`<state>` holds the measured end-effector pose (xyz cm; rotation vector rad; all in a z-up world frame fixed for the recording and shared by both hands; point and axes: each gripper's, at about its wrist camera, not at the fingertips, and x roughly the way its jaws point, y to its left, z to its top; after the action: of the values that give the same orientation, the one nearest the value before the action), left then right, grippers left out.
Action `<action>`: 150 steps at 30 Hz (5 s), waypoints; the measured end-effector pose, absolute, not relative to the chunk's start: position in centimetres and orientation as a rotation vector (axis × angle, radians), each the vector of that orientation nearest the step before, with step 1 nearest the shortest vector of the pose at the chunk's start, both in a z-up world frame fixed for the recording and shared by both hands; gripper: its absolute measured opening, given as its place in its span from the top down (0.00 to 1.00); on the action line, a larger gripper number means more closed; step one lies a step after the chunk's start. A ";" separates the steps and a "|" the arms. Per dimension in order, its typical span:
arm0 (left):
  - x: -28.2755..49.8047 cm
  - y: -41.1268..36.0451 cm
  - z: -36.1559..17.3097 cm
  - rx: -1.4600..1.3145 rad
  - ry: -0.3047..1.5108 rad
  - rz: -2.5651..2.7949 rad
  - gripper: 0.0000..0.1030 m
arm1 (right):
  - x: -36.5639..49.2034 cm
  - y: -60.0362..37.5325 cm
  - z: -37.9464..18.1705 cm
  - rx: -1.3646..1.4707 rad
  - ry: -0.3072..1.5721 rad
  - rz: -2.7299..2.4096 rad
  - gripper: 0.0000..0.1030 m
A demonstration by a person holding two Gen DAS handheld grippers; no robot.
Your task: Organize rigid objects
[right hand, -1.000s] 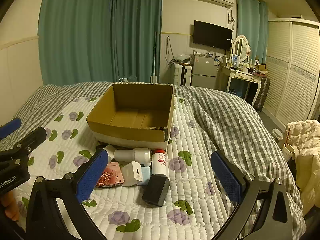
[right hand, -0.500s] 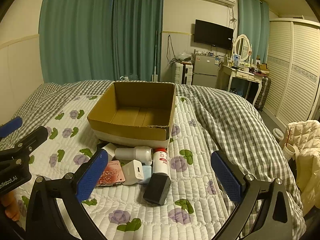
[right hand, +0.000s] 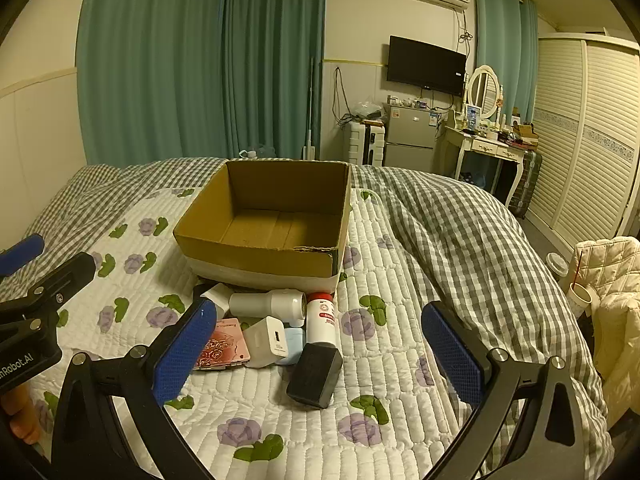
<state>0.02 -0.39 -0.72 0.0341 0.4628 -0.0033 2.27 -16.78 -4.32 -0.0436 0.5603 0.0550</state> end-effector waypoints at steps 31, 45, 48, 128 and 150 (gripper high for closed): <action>0.0 -0.9 -1.4 0.034 0.476 -0.011 0.08 | 2.3 -16.6 -4.5 -0.041 0.575 0.054 0.00; 0.7 -0.8 -2.2 0.031 0.523 -0.012 0.08 | 3.2 -17.1 -5.9 -0.046 0.634 0.052 0.06; 1.4 -0.7 -3.1 0.023 0.568 -0.014 0.08 | 4.2 -17.6 -7.8 -0.060 0.688 0.039 0.08; 18.0 0.6 -16.0 0.067 1.065 -0.255 0.16 | 10.9 -14.0 -18.7 -0.003 1.080 0.144 0.41; 15.2 -2.3 -13.1 0.083 0.967 -0.220 0.30 | 8.7 -15.7 -14.2 -0.002 0.940 0.110 0.59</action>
<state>15.20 -2.29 -13.10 0.0828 0.9666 -0.2204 8.67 -15.74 -14.18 -0.0017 0.9402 0.1103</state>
